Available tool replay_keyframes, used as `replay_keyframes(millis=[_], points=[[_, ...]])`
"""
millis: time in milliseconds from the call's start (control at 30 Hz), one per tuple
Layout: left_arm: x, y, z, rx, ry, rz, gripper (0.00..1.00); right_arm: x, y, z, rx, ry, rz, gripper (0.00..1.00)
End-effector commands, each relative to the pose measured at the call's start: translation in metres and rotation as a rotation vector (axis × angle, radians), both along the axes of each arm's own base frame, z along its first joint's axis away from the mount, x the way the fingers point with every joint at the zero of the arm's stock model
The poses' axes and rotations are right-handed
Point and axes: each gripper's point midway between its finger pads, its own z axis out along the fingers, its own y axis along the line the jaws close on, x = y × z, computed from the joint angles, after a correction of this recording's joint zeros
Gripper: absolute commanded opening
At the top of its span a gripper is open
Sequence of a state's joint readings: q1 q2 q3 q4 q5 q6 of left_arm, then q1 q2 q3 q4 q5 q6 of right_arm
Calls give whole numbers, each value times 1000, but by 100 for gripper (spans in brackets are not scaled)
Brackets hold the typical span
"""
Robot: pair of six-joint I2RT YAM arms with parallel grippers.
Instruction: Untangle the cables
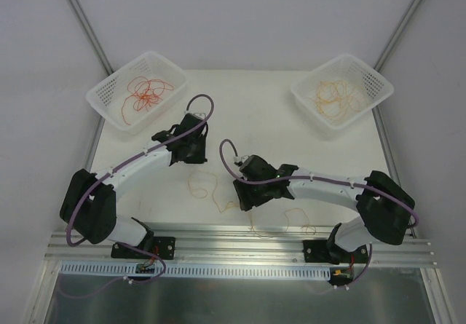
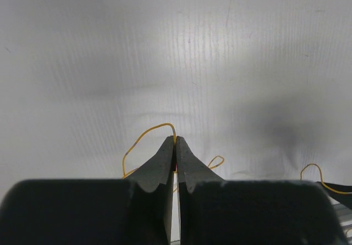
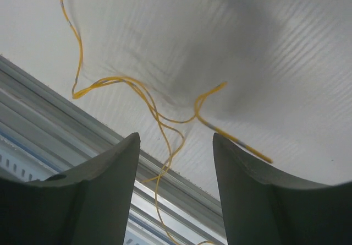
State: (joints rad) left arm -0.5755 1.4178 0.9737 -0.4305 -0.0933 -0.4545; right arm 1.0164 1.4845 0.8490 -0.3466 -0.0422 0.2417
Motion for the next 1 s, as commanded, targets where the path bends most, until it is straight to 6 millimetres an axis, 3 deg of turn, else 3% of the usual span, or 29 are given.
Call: replay_keyframes(millis=[0, 233, 367, 400, 433, 533, 667, 733, 833, 900, 933, 967], points=[[9, 16, 13, 25, -37, 27, 0, -8, 14, 4, -2, -13, 69, 58], [24, 37, 11, 40, -34, 84, 0, -9, 8, -20, -107, -2, 84, 36], [38, 66, 10, 59, -35, 170, 0, 1, -11, -17, -186, -69, 63, 12], [41, 74, 9, 64, -32, 194, 0, 6, -26, -15, -242, -104, 52, 8], [45, 90, 7, 75, -29, 242, 0, 12, -33, -6, -248, -130, 34, 1], [48, 115, -2, 102, -5, 315, 0, 24, -65, 9, -313, -169, -16, 1], [52, 153, -17, 107, 49, 426, 0, 57, -114, 56, -246, -223, -213, 1], [52, 164, -26, 105, 81, 464, 0, 67, -131, 76, -199, -239, -275, 1], [52, 182, -34, 90, 113, 531, 0, 96, -177, 116, -102, -278, -497, 1], [51, 194, -36, 72, 124, 574, 0, 102, -189, 137, -17, -289, -566, 1], [50, 197, -38, 71, 131, 587, 0, 112, -207, 151, 18, -307, -658, 1], [49, 200, -39, 66, 135, 600, 0, 115, -214, 158, 45, -309, -697, 1]])
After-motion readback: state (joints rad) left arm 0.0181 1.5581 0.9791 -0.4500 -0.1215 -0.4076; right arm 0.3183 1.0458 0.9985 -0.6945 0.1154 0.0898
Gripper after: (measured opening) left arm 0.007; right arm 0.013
